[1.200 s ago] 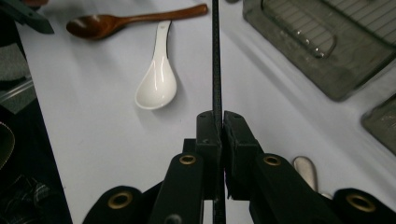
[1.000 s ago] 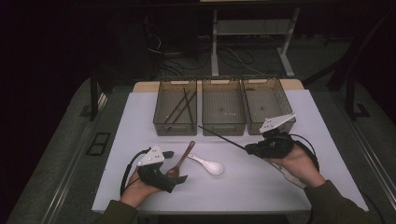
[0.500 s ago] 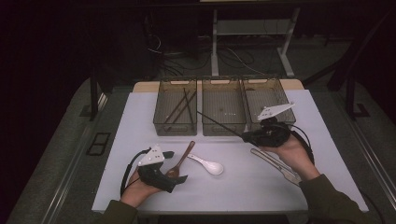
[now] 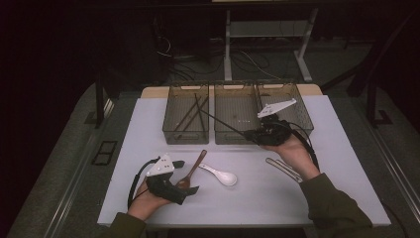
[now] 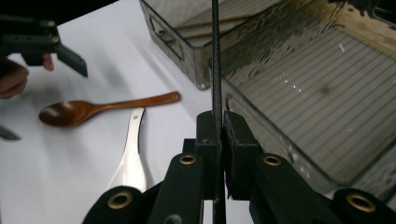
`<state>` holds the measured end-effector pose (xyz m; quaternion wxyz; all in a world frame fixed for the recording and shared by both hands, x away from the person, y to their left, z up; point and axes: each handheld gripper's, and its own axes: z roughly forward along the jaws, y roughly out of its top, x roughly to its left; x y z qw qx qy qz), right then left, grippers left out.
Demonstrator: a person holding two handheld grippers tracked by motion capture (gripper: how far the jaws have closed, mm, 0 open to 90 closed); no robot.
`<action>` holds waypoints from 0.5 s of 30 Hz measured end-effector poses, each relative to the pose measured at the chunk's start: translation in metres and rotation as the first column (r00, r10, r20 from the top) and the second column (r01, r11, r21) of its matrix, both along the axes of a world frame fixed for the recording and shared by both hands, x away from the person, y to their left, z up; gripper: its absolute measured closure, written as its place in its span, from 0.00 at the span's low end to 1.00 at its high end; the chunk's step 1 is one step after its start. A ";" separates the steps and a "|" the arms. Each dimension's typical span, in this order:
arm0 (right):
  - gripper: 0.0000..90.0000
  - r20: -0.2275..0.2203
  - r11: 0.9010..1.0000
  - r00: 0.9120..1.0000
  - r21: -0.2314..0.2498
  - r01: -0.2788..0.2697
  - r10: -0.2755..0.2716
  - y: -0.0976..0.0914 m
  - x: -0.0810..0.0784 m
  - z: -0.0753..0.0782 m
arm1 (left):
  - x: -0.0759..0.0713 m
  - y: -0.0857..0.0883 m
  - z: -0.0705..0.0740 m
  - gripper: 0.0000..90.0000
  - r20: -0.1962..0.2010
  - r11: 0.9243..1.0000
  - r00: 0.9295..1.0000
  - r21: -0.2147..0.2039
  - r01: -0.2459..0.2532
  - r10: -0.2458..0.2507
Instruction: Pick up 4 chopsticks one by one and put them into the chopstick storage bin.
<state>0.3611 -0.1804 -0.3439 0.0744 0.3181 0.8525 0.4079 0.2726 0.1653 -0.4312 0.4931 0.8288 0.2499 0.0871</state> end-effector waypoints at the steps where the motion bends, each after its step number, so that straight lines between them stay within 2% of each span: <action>1: 0.94 0.003 1.000 1.000 0.002 0.002 -0.002 0.003 0.002 0.000 | 0.000 0.000 0.000 0.00 -0.002 1.000 1.000 -0.001 -0.001 0.001; 11: 0.94 0.017 1.000 1.000 0.019 0.023 -0.023 0.030 0.025 0.000 | 0.000 0.000 0.000 0.00 -0.003 1.000 1.000 -0.005 0.001 -0.001; 15: 0.94 0.010 0.999 0.999 0.021 0.034 -0.034 0.040 0.033 0.002 | 0.000 0.000 0.000 0.00 -0.004 1.000 1.000 -0.004 0.002 -0.002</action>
